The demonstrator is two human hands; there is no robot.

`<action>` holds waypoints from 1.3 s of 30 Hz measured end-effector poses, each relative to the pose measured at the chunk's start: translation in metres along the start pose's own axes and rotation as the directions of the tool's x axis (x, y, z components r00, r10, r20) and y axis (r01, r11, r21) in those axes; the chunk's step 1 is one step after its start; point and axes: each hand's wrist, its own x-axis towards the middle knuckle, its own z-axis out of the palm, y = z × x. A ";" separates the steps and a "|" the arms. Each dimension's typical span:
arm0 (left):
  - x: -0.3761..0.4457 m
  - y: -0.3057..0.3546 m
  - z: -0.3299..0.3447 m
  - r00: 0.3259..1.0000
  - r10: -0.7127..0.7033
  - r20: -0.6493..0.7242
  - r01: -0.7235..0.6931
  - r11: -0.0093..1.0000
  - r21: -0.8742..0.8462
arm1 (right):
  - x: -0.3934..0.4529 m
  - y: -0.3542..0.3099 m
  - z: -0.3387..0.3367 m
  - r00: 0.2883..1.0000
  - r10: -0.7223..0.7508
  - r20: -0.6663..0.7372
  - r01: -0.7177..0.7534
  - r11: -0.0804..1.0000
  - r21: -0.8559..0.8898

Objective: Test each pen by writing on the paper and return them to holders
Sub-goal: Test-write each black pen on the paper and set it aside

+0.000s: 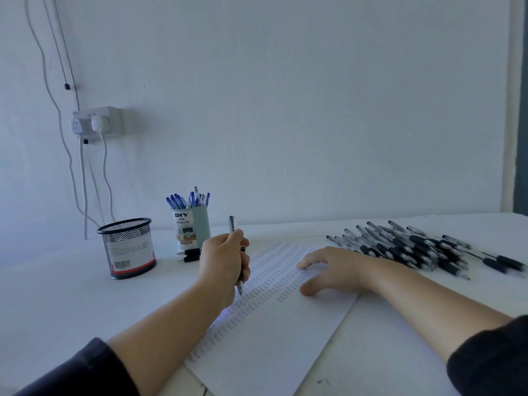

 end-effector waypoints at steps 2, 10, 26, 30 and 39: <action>0.001 0.000 0.000 1.000 -0.010 -0.010 0.010 1.000 -0.013 | -0.002 -0.001 0.000 1.000 0.001 0.003 -0.001 1.000 -0.004; 0.010 -0.006 -0.003 0.997 0.021 -0.081 -0.021 1.000 -0.005 | -0.004 -0.005 -0.001 0.998 -0.051 -0.027 0.050 0.999 -0.009; 0.000 -0.005 0.005 0.983 0.074 0.166 -0.060 0.995 -0.085 | -0.006 -0.025 0.003 0.938 -0.263 -0.224 0.276 0.961 0.026; 0.002 -0.007 0.004 0.987 0.015 0.157 -0.023 0.998 0.050 | -0.003 -0.015 -0.009 0.907 -0.165 -0.387 0.171 0.985 -0.019; 0.006 -0.008 0.004 0.988 -0.037 0.147 0.014 0.988 0.155 | -0.014 0.033 -0.046 0.614 0.352 -0.706 -0.537 0.842 -0.046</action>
